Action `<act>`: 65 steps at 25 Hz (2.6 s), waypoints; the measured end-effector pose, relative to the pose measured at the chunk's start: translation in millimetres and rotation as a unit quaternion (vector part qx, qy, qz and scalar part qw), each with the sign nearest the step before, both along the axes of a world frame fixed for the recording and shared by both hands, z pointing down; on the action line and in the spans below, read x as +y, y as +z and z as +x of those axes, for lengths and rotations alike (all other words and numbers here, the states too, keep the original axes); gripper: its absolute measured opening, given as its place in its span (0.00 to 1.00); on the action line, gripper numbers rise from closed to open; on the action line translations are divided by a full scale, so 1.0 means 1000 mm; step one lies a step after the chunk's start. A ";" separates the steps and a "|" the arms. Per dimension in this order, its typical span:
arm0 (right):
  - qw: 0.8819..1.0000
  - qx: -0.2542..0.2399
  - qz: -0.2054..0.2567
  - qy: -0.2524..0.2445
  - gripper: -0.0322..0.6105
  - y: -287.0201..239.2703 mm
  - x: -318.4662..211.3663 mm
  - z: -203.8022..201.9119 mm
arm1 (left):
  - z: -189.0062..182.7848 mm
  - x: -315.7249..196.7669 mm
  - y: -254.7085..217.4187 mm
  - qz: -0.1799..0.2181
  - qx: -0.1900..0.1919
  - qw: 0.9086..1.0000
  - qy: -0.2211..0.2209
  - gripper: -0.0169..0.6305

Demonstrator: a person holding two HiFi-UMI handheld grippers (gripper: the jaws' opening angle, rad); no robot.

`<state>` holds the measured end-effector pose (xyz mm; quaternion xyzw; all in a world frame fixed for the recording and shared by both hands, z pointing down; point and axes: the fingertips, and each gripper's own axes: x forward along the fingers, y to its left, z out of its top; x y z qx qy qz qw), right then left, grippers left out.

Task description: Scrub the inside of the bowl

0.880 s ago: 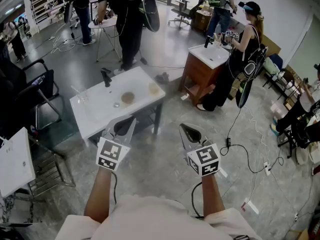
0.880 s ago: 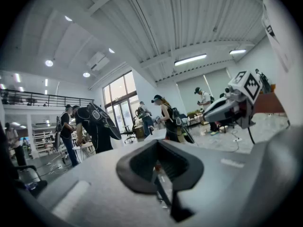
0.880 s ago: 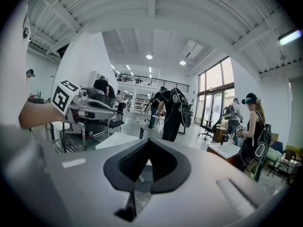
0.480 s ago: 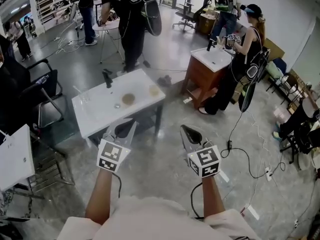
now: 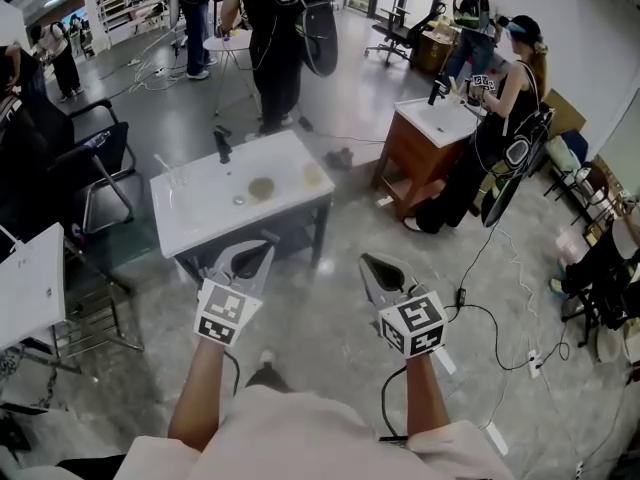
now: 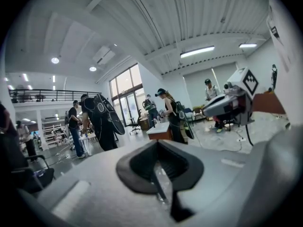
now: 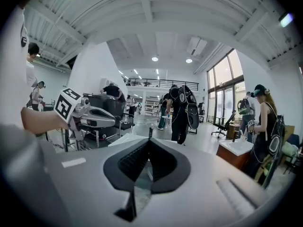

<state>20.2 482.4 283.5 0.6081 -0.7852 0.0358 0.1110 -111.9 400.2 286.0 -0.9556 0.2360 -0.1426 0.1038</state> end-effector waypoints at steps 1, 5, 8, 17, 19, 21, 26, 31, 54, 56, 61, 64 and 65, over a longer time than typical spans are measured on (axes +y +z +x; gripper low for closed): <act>1.000 -0.004 0.003 0.000 0.06 0.000 0.001 0.001 | 0.002 0.001 0.001 -0.001 0.000 1.000 0.000 0.03; 1.000 -0.009 0.007 0.005 0.06 0.002 -0.001 0.004 | 0.011 -0.001 0.000 -0.002 -0.001 1.000 0.004 0.03; 1.000 -0.012 0.006 0.010 0.06 0.007 -0.008 0.007 | 0.019 -0.008 0.004 -0.003 -0.001 1.000 0.012 0.03; 0.999 -0.022 -0.006 0.023 0.06 0.016 -0.066 0.028 | 0.050 -0.075 0.008 0.002 0.011 0.999 0.031 0.03; 0.999 -0.023 -0.002 0.027 0.06 0.017 -0.088 0.038 | 0.059 -0.099 0.011 0.002 0.014 0.999 0.032 0.03; 0.999 -0.025 0.003 0.032 0.06 0.017 -0.112 0.046 | 0.066 -0.125 0.015 -0.001 0.014 0.999 0.033 0.03; 0.999 -0.012 0.008 0.046 0.06 0.020 -0.172 0.068 | 0.087 -0.183 0.025 -0.008 0.014 0.999 0.037 0.03; 0.998 -0.010 0.002 0.062 0.06 0.021 -0.220 0.094 | 0.115 -0.228 0.028 -0.021 0.009 0.999 0.046 0.03; 0.993 -0.025 -0.039 0.111 0.06 0.062 -0.411 0.144 | 0.184 -0.418 0.073 -0.065 -0.018 0.992 0.107 0.11; 0.992 -0.029 -0.045 0.112 0.06 0.071 -0.426 0.139 | 0.183 -0.433 0.087 -0.075 -0.027 0.990 0.114 0.15; 0.991 -0.038 -0.066 0.108 0.06 0.094 -0.444 0.148 | 0.200 -0.451 0.117 -0.101 -0.048 0.988 0.110 0.18; 0.990 -0.045 -0.079 0.106 0.06 0.108 -0.456 0.156 | 0.210 -0.460 0.138 -0.118 -0.060 0.986 0.102 0.20; 0.990 -0.048 -0.083 0.105 0.06 0.113 -0.459 0.160 | 0.215 -0.462 0.145 -0.126 -0.063 0.985 0.101 0.21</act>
